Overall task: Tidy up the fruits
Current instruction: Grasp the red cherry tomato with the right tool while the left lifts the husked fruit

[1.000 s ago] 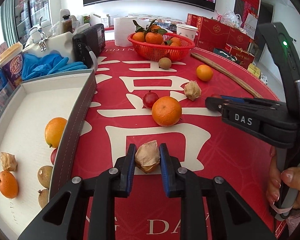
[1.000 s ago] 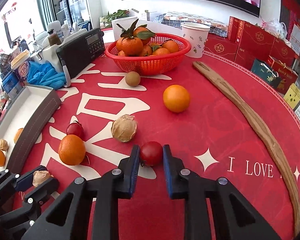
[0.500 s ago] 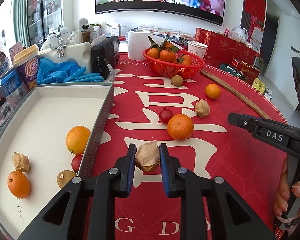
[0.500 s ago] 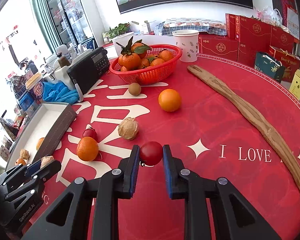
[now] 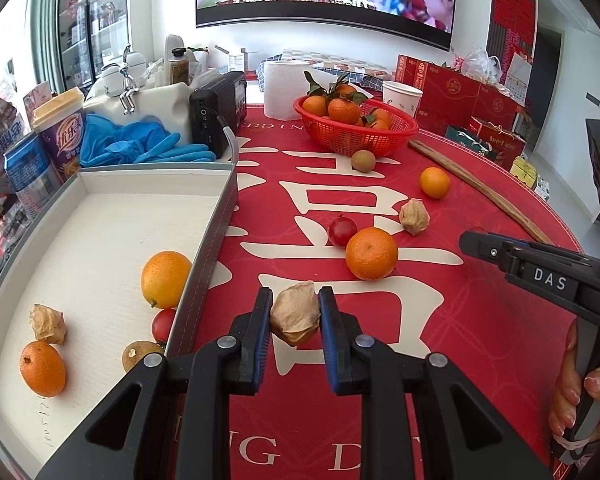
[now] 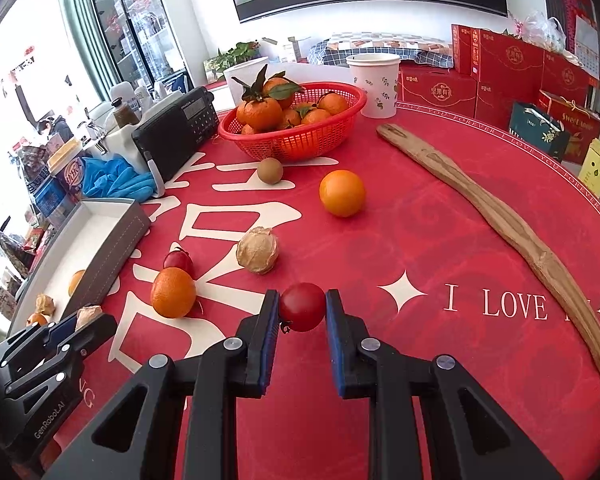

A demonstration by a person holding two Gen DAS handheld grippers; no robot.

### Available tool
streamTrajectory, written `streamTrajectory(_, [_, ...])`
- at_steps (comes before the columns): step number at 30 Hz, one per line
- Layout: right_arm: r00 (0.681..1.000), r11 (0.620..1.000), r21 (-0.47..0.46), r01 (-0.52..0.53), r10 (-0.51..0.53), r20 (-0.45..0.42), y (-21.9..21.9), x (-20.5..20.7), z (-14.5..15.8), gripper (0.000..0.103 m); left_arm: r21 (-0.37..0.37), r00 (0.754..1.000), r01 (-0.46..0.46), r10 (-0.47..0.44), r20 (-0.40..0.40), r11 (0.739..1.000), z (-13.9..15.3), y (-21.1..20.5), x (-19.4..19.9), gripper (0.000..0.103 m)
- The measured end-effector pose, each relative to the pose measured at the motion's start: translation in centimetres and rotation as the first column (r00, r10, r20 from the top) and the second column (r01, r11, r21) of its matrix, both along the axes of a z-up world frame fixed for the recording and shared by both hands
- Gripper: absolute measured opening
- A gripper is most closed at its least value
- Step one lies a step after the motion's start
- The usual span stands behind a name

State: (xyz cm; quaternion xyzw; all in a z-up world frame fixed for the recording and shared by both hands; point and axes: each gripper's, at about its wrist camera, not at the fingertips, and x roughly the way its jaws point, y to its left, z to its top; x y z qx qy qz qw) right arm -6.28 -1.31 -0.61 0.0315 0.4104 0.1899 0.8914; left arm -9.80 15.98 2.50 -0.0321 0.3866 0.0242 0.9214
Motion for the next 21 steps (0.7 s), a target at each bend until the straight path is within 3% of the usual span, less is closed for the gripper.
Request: streamTrajectory(21, [1.0, 1.0, -0.001, -0.009, 0.009, 0.005, 0.52, -0.21, 0.11, 0.024, 0.008, 0.999, -0.004, 0.004, 0.035, 1.0, 0.87, 0.21, -0.68, 0.025])
